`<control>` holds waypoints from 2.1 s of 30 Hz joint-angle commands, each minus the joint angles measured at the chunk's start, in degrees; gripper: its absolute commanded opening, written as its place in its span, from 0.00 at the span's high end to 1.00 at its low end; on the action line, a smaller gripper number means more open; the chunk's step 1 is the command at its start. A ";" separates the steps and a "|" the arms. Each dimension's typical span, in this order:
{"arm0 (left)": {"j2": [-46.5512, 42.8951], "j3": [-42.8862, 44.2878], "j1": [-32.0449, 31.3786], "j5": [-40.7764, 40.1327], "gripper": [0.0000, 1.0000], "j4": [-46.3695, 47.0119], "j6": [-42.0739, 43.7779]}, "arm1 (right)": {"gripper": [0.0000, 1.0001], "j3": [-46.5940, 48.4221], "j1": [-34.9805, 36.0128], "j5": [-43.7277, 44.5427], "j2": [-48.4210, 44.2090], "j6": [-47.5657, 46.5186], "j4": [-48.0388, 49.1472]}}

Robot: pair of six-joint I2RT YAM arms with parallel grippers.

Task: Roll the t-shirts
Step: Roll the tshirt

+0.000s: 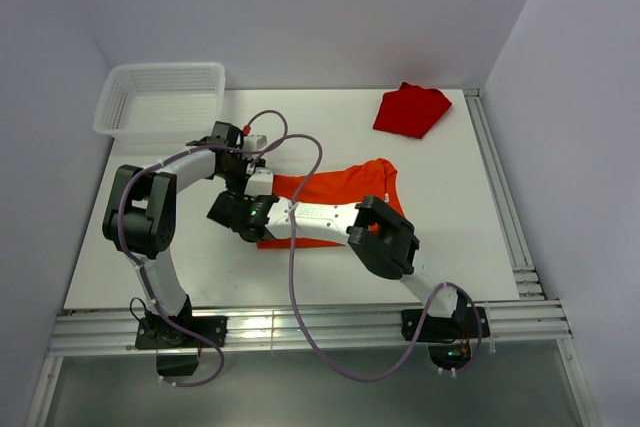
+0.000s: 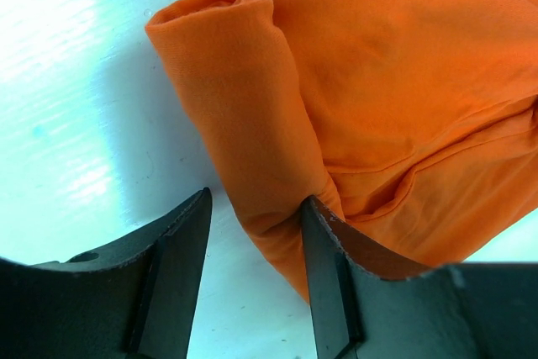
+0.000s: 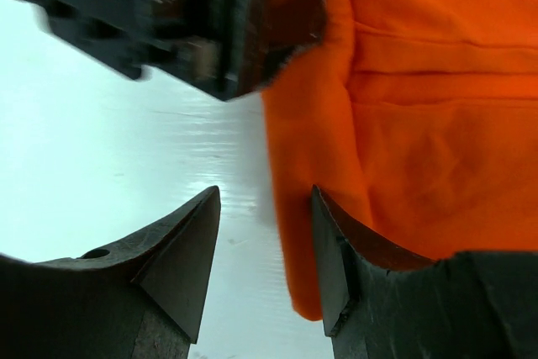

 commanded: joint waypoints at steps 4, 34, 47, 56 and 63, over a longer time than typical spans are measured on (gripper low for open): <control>1.39 1.29 -0.40 -2.71 0.47 -0.31 0.63 | 0.45 2.14 0.81 3.60 1.91 1.84 -6.88; -1.07 16.50 5.93 4.41 0.37 -11.82 3.43 | 0.77 -32.39 -4.64 -22.41 -12.85 1.13 42.93; -2.39 3.68 6.46 6.25 0.39 -7.08 5.28 | 0.79 -51.38 -9.91 -33.76 -11.19 15.37 81.97; 1.12 2.61 5.06 5.64 0.41 -3.30 2.91 | 0.79 -54.55 -10.18 -33.76 -10.22 19.50 85.85; 0.78 1.91 1.81 0.55 0.42 -1.72 1.51 | 0.57 -54.21 -9.83 -30.61 -13.29 17.67 75.78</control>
